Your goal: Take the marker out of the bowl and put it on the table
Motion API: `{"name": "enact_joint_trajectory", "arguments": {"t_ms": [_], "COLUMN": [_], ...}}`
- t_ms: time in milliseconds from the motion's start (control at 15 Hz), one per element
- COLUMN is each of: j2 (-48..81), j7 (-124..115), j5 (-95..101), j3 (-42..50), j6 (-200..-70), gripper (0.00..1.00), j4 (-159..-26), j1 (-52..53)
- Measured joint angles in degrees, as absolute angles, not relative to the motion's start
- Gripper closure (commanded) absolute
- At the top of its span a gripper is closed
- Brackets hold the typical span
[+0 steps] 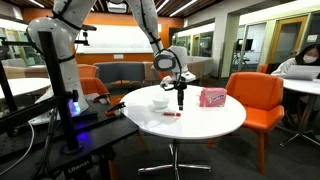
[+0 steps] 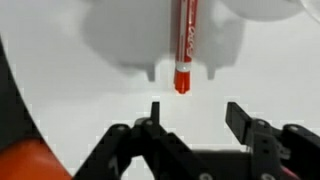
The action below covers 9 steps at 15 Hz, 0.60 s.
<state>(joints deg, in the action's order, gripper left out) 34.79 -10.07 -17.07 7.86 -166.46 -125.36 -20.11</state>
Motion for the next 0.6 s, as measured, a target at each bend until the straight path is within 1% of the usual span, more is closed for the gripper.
{"name": "enact_joint_trajectory", "arguments": {"t_ms": [133, 333, 467, 600], "j2": [30.93, 21.41, 13.81, 6.15], "j7": [-8.3, -7.9, -7.99, -9.24], "j5": [-17.31, -17.35, -17.17, -14.31], "j3": [5.62, 2.86, 3.14, 5.65], "j6": [-170.57, -171.48, -171.52, -171.62], "gripper": [0.0, 0.0, 0.0, 0.0], "j4": [-128.35, -136.04, -142.05, -147.76], "j1": [-20.92, -20.72, -18.73, -15.65]}}
